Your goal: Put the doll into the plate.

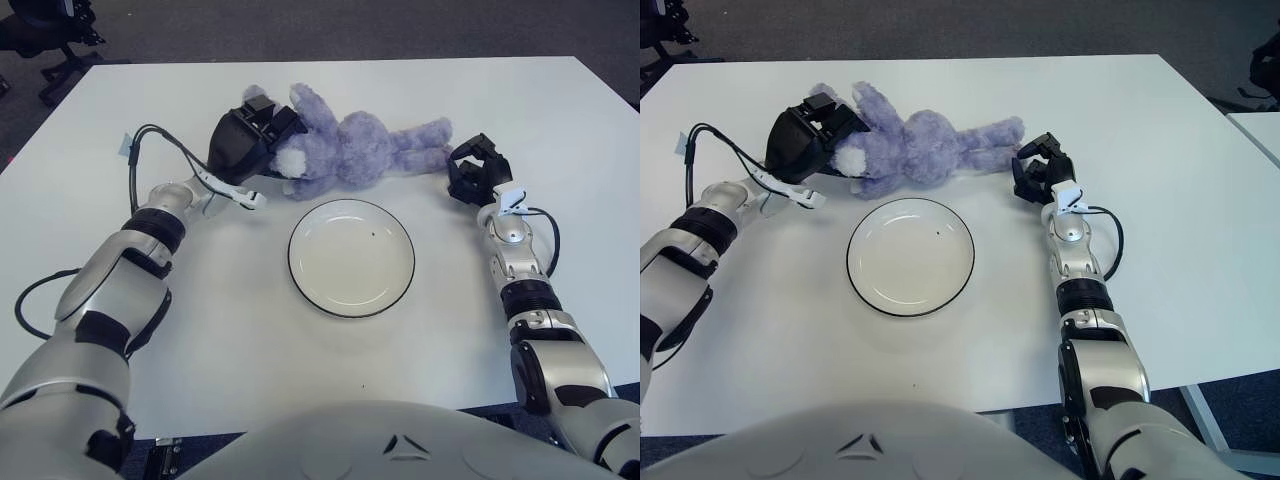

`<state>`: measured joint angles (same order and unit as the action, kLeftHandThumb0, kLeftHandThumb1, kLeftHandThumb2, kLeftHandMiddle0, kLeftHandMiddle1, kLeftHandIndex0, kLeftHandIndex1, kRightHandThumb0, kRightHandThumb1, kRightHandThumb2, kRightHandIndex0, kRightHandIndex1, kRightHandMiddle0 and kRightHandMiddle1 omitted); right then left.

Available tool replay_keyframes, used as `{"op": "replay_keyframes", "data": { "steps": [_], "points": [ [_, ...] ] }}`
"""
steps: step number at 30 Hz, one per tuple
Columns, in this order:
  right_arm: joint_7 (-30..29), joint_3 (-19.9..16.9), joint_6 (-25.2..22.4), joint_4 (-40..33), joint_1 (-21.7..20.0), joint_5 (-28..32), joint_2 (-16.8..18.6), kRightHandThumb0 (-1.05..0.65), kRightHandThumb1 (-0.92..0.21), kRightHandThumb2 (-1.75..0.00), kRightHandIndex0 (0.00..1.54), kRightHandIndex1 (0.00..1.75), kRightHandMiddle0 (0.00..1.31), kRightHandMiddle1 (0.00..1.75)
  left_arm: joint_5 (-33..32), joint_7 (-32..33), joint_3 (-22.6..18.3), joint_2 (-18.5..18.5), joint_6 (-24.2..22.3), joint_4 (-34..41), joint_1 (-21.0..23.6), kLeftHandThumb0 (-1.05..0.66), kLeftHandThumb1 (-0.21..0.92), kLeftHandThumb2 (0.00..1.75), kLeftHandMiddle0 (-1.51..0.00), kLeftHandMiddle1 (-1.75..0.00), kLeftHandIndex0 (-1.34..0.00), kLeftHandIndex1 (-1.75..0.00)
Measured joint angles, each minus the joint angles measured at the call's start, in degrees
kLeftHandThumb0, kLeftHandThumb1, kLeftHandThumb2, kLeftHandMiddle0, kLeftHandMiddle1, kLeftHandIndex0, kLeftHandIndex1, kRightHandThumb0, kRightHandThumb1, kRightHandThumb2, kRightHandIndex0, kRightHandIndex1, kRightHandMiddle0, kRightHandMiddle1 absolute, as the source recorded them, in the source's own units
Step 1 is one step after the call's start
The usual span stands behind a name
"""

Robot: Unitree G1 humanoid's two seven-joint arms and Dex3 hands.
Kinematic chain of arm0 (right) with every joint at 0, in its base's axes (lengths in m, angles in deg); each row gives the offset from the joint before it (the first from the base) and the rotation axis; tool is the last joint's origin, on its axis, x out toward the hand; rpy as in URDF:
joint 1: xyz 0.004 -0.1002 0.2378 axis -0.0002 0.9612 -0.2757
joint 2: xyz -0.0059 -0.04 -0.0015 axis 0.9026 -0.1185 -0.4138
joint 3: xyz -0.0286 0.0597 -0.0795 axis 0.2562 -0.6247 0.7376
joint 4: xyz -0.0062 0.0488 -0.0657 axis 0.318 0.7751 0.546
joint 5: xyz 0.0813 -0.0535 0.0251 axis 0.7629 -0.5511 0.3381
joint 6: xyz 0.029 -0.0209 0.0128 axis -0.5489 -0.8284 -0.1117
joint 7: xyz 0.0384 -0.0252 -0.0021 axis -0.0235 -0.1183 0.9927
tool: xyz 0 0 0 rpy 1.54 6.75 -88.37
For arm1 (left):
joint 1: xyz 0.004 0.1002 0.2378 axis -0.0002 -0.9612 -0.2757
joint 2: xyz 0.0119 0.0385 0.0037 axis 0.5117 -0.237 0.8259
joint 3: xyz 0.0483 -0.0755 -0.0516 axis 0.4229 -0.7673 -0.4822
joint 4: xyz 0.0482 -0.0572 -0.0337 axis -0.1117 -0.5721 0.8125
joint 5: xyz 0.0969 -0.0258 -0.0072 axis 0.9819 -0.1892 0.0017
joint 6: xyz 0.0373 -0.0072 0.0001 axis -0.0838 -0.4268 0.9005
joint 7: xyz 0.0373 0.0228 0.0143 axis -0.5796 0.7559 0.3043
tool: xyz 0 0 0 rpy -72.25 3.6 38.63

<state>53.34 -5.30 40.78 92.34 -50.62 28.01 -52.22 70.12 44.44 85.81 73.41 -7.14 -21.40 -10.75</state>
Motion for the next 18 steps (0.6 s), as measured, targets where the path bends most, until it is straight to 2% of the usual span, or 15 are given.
{"op": "replay_keyframes", "data": {
  "steps": [11, 18],
  "points": [
    [0.1, -0.3, 0.0, -1.1, 0.9, 0.1, -0.2, -0.4, -0.61, -0.92, 0.86, 1.75, 0.4, 1.75, 0.0, -2.3, 0.9, -4.8, -1.2, -0.9, 0.9, -0.09, 0.91, 0.05, -0.97, -1.75, -0.71, -1.75],
    [1.1, -2.1, -0.2, -4.4, 2.4, 2.0, -0.3, -0.4, -0.62, -0.92, 0.86, 1.75, 0.39, 1.75, 0.0, -3.5, 1.3, -6.7, -2.0, -1.2, 2.0, -0.09, 0.92, 0.04, -0.96, -1.75, -0.7, -1.75]
  ]
}}
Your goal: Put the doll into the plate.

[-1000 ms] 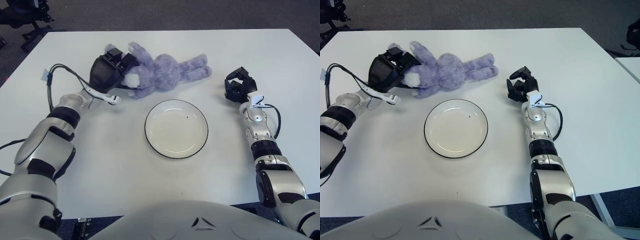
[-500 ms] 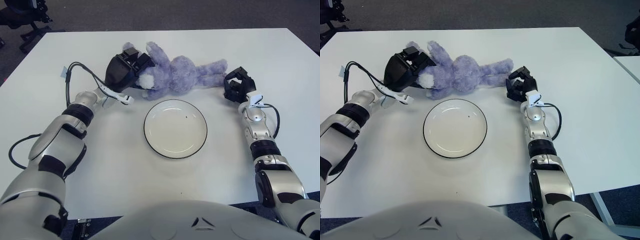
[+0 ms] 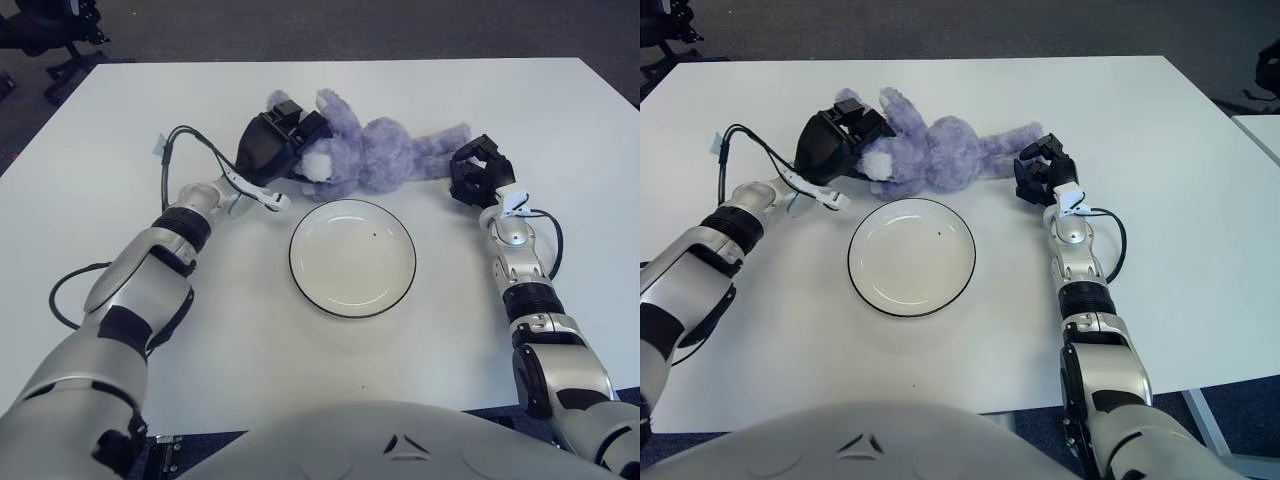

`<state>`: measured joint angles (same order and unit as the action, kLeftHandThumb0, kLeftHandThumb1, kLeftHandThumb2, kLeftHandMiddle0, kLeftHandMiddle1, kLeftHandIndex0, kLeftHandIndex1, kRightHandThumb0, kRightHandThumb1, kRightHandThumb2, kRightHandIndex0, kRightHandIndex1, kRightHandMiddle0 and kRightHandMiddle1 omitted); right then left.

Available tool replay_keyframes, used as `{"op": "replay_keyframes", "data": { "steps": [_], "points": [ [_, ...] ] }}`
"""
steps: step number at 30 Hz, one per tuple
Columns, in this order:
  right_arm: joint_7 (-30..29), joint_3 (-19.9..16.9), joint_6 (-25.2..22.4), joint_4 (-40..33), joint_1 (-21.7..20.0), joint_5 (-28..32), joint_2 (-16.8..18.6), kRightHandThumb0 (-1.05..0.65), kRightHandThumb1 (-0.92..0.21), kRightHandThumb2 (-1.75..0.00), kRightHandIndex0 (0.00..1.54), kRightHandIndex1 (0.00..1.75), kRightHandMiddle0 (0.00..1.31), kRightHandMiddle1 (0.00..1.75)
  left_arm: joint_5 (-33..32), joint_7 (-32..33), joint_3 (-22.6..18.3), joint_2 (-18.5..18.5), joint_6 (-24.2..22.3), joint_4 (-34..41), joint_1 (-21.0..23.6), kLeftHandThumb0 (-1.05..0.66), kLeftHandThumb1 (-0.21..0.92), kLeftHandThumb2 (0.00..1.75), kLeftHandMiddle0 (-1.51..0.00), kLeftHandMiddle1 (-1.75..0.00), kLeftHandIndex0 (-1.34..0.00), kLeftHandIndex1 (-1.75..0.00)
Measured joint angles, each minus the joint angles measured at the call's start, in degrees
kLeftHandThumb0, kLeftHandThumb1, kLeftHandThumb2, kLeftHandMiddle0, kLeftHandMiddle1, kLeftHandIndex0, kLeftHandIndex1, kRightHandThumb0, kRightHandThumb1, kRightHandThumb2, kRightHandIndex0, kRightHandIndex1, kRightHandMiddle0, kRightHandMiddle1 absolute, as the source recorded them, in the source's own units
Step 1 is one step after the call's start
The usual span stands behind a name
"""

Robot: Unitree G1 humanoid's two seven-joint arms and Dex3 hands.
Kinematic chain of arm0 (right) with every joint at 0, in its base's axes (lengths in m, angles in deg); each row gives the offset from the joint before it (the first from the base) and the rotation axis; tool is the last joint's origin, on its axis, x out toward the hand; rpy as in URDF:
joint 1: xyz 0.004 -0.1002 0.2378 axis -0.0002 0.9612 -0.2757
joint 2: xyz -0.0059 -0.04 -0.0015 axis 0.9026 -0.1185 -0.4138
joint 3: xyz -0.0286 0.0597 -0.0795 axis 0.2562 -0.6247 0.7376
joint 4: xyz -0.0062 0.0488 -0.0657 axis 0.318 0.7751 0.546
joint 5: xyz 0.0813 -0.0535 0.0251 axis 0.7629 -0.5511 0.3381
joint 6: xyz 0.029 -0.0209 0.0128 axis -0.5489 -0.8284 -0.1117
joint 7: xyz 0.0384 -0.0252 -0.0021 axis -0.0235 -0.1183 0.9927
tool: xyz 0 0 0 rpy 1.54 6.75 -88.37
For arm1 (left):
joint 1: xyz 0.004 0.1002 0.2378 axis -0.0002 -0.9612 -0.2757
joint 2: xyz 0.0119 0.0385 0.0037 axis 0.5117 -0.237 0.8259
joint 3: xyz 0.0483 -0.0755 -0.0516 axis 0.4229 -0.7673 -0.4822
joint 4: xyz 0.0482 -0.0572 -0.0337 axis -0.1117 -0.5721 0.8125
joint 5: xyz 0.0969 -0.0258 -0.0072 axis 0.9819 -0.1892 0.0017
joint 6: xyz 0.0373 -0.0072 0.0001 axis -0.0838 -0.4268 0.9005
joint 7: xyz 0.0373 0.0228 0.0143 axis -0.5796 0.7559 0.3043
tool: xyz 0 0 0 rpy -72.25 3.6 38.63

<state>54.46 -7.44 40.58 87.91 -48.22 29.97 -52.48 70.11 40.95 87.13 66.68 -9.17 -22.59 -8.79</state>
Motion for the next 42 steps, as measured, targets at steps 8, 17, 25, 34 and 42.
{"op": "replay_keyframes", "data": {
  "steps": [8, 17, 25, 34, 42],
  "points": [
    [2.5, -1.8, -5.4, -12.6, 6.3, 1.3, -0.8, -0.39, -0.64, -0.89, 0.86, 1.75, 0.38, 1.75, -0.1, -1.2, 0.2, -1.9, -0.2, -1.0, 1.2, -0.07, 0.92, 0.03, -0.95, -1.75, -0.69, -1.75],
    [4.1, -1.9, -9.4, -21.8, 8.3, 0.4, -2.1, -0.39, -0.64, -0.88, 0.86, 1.75, 0.37, 1.75, -0.2, -1.3, 0.4, -2.6, -0.1, -2.1, 1.5, -0.07, 0.92, 0.04, -0.95, -1.75, -0.69, -1.75],
    [10.9, -1.8, -16.3, -30.2, 6.6, -0.4, -9.1, -0.39, -0.64, -0.89, 0.86, 1.75, 0.38, 1.75, -0.2, -1.3, 0.9, -3.1, 0.3, -2.2, 1.9, -0.08, 0.92, 0.05, -0.96, -1.75, -0.66, -1.75],
    [18.6, -1.0, -21.4, -35.8, -0.4, -3.7, -18.8, -0.39, -0.64, -0.81, 0.86, 1.75, 0.45, 1.65, -0.1, -1.1, 1.4, -3.1, 0.0, -2.4, 2.3, -0.08, 0.92, 0.05, -0.95, -1.75, -0.64, -1.75],
    [20.1, 0.9, -20.5, -33.6, -5.1, -6.9, -21.0, -0.39, -0.69, -0.67, 0.82, 1.75, 0.51, 1.54, 0.1, -0.6, 2.2, -3.3, -0.7, -2.5, 2.6, -0.09, 0.92, 0.04, -0.96, -1.75, -0.63, -1.75]
  ]
}}
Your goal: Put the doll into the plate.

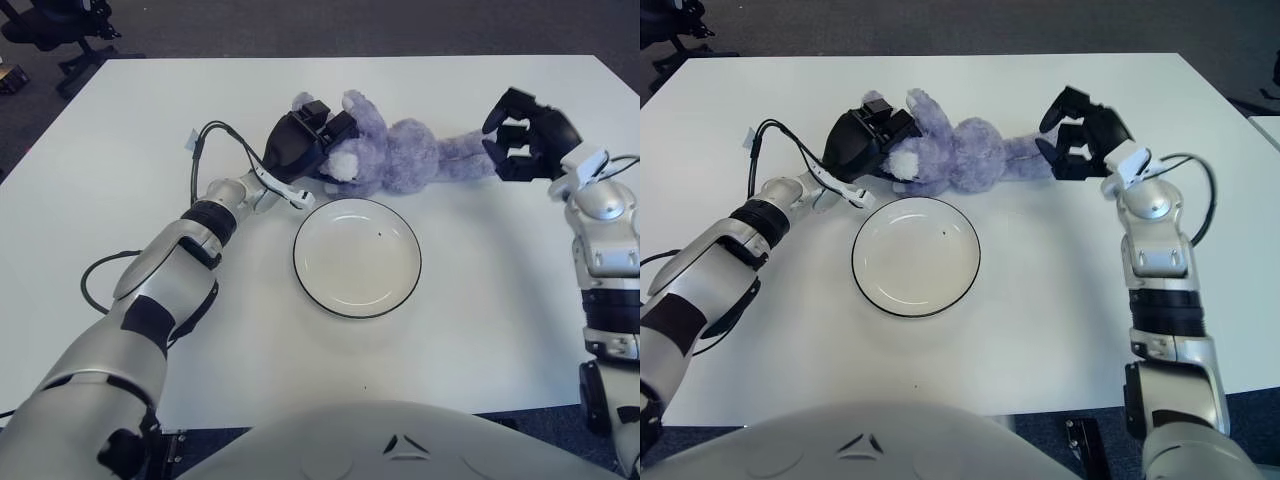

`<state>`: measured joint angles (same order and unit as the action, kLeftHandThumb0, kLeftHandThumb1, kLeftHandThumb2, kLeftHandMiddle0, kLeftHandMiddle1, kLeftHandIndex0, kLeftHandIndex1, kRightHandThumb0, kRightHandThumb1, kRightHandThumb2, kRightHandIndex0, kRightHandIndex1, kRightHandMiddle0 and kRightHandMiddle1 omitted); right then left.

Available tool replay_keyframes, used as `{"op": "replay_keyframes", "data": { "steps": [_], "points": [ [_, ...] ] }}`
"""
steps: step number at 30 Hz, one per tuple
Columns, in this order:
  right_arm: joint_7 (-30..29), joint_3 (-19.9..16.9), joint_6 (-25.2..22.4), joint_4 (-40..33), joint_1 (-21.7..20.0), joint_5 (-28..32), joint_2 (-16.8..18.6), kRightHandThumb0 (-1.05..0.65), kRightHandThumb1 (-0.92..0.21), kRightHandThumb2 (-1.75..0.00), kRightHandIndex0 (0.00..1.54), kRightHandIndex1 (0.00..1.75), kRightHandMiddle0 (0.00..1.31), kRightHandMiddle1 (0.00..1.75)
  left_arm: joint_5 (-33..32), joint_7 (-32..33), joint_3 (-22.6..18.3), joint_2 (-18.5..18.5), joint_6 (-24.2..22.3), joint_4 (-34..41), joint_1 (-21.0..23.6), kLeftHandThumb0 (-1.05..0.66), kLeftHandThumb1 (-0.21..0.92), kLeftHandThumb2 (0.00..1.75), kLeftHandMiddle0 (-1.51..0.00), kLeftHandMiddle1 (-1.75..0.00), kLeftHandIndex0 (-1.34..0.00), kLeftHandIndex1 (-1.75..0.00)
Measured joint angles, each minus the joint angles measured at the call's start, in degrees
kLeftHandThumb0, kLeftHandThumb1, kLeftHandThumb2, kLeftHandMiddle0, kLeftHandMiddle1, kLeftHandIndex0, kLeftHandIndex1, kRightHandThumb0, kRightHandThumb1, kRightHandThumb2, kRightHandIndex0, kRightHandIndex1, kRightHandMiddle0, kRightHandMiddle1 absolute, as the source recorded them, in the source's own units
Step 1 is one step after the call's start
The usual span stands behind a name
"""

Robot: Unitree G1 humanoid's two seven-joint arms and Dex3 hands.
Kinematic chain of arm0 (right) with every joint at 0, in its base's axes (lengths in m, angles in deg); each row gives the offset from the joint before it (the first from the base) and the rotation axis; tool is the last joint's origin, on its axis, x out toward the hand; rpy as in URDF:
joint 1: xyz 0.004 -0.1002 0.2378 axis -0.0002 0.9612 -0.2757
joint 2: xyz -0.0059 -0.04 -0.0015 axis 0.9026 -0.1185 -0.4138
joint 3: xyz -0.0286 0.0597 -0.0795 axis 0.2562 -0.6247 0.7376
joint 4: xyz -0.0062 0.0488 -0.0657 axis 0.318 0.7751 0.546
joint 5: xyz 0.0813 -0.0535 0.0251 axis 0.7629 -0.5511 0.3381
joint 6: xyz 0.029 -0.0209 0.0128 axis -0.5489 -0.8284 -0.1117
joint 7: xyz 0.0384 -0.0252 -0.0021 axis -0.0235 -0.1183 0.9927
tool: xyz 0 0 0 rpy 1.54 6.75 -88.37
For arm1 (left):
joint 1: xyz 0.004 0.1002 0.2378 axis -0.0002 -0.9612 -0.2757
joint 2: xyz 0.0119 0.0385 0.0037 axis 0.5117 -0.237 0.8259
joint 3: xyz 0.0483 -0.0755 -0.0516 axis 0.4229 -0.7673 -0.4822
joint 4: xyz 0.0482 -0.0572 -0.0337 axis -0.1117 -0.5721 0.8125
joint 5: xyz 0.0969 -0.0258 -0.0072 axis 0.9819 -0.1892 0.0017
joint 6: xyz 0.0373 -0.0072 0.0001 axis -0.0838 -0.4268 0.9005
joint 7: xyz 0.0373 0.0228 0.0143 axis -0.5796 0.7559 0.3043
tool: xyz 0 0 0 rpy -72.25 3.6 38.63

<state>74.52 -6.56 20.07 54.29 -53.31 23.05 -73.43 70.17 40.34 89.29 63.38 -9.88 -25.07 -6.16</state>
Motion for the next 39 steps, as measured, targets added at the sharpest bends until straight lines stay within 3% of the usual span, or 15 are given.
{"op": "replay_keyframes", "data": {
  "steps": [4, 6, 17, 20, 23, 26, 30, 39],
  "points": [
    [1.0, 1.0, 1.0, 2.4, -2.2, -1.2, -0.7, -0.38, -0.85, -0.32, 0.68, 1.75, 0.56, 1.4, 0.0, 0.3, 0.3, -0.2, -0.4, -0.3, 0.2, -0.1, 0.92, 0.04, -0.96, -1.75, -0.62, -1.74],
    [2.3, 1.7, 0.9, 3.1, -3.4, -1.9, -1.3, -0.37, -0.88, -0.25, 0.61, 1.75, 0.56, 1.38, 0.1, 0.3, 0.5, -0.3, -0.7, -0.5, 0.3, -0.1, 0.92, 0.04, -0.96, -1.75, -0.62, -1.74],
    [11.8, 6.1, -4.6, 7.0, -13.6, -4.2, -5.6, -0.37, -0.92, -0.18, 0.43, 1.75, 0.55, 1.37, 0.6, 0.6, 1.1, -1.0, -2.1, -0.8, 0.7, -0.1, 0.92, 0.03, -0.96, -1.75, -0.62, -1.73],
    [13.4, 7.6, -3.9, 8.9, -15.9, -5.1, -6.2, -0.37, -0.92, -0.18, 0.36, 1.6, 0.55, 1.37, 0.6, 0.7, 1.2, -1.1, -2.3, -0.8, 0.7, -0.1, 0.92, 0.03, -0.96, -1.75, -0.62, -1.73],
    [15.2, 9.8, -2.4, 10.6, -17.5, -7.3, -7.2, -0.41, -0.85, -0.08, 0.39, 1.3, 0.4, 1.03, 0.7, 0.7, 1.3, -1.2, -2.3, -0.9, 0.8, -0.09, 0.92, 0.03, -0.96, -1.75, -0.62, -1.73],
    [16.4, 11.3, -1.4, 11.5, -18.4, -9.1, -7.9, -0.45, -0.83, -0.03, 0.43, 1.05, 0.37, 0.76, 0.7, 0.7, 1.3, -1.3, -2.3, -0.9, 0.9, -0.09, 0.92, 0.03, -0.96, -1.75, -0.62, -1.74],
    [18.1, 13.6, -1.2, 11.8, -19.5, -12.0, -8.5, -0.49, -0.82, -0.01, 0.48, 0.85, 0.41, 0.51, 0.7, 0.7, 1.3, -1.2, -2.3, -0.9, 0.9, -0.09, 0.92, 0.03, -0.96, -1.75, -0.61, -1.74],
    [25.1, 17.8, -1.3, 16.2, -26.5, -13.6, -8.0, -0.51, -0.81, 0.0, 0.54, 0.66, 0.44, 0.37, 0.7, 0.7, 1.4, -1.6, -2.7, -0.8, 0.9, -0.09, 0.92, 0.02, -0.95, -1.75, -0.61, -1.75]
  ]
}}
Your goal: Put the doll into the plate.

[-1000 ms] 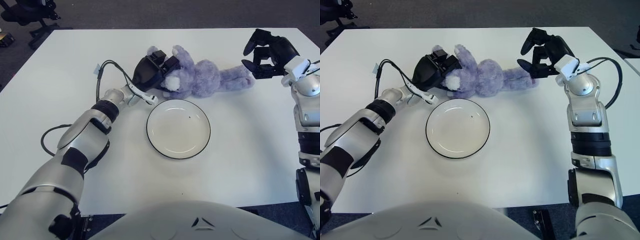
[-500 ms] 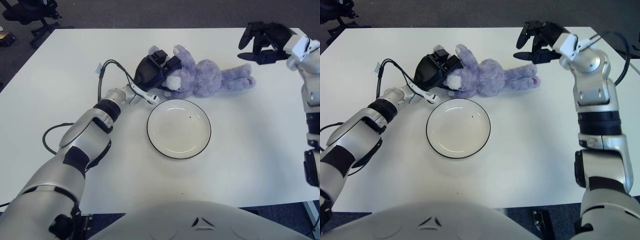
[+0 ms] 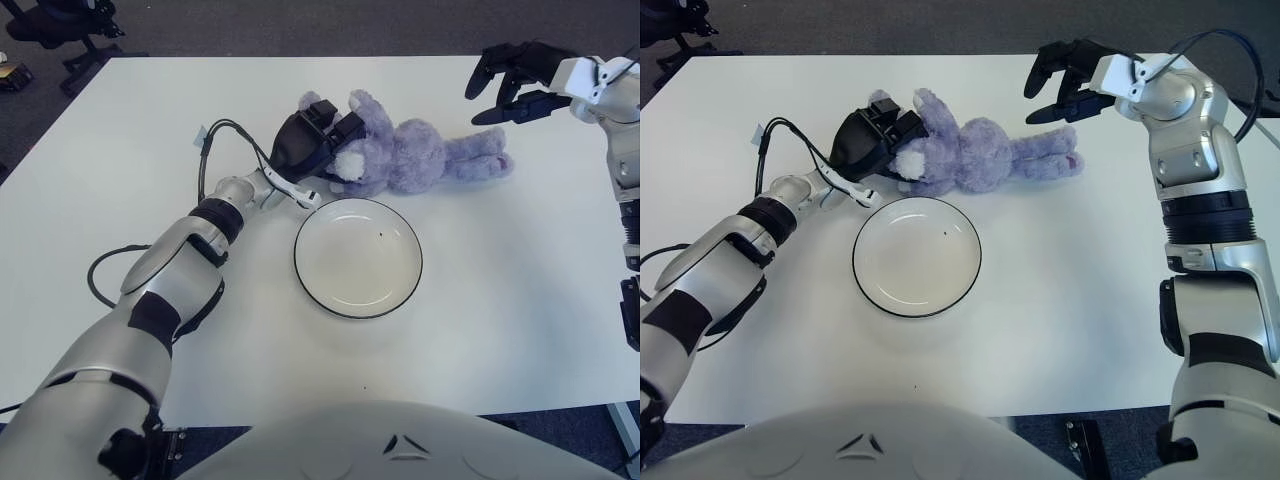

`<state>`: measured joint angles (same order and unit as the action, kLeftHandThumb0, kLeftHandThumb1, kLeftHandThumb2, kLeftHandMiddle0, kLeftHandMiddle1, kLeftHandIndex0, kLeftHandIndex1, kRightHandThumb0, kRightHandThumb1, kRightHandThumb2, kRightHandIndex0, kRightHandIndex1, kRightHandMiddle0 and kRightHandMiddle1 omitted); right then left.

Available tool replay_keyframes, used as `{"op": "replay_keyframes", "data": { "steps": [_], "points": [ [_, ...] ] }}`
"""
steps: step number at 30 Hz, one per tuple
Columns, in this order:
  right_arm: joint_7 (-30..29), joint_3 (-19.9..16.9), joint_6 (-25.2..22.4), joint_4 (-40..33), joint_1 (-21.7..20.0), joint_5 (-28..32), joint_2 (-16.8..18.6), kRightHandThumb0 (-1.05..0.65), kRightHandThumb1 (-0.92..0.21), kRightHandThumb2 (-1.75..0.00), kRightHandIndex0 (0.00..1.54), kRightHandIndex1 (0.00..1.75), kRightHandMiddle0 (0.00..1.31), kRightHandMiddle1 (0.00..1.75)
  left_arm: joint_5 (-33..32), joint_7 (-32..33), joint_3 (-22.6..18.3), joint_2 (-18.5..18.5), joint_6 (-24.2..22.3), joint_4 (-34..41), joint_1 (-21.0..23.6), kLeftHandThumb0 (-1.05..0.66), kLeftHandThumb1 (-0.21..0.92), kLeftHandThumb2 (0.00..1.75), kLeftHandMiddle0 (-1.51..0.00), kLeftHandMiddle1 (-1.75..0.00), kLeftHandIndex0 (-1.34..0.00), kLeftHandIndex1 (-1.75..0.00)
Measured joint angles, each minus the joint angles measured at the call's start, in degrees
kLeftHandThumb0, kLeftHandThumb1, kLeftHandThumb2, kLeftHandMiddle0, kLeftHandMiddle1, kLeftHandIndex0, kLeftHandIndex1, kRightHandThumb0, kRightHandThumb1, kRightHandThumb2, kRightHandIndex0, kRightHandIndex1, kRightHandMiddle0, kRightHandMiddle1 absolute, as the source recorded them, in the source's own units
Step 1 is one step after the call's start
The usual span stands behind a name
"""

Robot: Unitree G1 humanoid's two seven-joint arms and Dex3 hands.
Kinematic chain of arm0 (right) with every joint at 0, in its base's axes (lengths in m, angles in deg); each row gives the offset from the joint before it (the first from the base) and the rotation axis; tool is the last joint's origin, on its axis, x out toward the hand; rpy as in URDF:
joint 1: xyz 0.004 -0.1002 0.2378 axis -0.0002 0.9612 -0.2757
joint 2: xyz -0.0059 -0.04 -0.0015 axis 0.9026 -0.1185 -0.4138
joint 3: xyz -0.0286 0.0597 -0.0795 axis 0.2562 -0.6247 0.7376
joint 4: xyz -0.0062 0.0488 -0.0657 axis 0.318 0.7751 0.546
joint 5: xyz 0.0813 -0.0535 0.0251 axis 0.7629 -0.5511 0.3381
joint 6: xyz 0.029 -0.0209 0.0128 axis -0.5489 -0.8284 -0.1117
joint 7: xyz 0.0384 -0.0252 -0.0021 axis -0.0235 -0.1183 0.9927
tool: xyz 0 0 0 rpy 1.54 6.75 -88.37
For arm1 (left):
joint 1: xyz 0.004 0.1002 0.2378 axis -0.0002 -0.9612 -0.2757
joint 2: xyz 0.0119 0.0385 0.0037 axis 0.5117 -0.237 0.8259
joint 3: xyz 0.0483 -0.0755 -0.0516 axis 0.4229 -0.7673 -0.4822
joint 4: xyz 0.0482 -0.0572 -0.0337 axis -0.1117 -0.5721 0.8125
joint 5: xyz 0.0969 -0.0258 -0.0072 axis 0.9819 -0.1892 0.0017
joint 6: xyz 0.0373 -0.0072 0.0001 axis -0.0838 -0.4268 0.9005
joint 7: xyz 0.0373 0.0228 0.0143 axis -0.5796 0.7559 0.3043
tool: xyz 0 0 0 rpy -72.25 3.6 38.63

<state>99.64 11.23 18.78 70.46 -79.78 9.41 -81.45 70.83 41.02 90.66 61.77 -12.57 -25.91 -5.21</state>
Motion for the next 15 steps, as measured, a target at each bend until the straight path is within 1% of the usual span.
{"op": "replay_keyframes", "data": {
  "steps": [5, 11, 13, 15],
  "points": [
    [2.6, 2.3, 1.9, 6.4, -5.1, -0.5, 1.3, -0.52, -0.8, 0.0, 0.58, 0.55, 0.44, 0.36, 0.0, 0.0, 0.1, -0.3, -0.2, 0.1, 0.0, -0.09, 0.92, 0.02, -0.96, -1.75, -0.61, -1.75],
    [4.1, 4.5, 4.7, 12.8, -8.7, -2.0, 2.9, -0.53, -0.79, 0.0, 0.59, 0.5, 0.43, 0.34, 0.0, 0.0, 0.2, -0.5, -0.6, 0.3, 0.0, -0.09, 0.92, 0.02, -0.96, -1.75, -0.61, -1.74],
    [4.6, 5.3, 5.4, 14.3, -9.6, -2.6, 3.3, -0.54, -0.79, 0.0, 0.6, 0.44, 0.43, 0.29, 0.0, 0.0, 0.3, -0.6, -0.6, 0.3, 0.0, -0.09, 0.92, 0.02, -0.96, -1.75, -0.61, -1.74],
    [5.4, 6.8, 5.4, 16.2, -11.1, -4.2, 4.0, -0.56, -0.79, 0.0, 0.63, 0.33, 0.44, 0.22, 0.1, 0.0, 0.4, -0.6, -0.8, 0.4, 0.1, -0.09, 0.92, 0.02, -0.96, -1.75, -0.61, -1.74]
  ]
}}
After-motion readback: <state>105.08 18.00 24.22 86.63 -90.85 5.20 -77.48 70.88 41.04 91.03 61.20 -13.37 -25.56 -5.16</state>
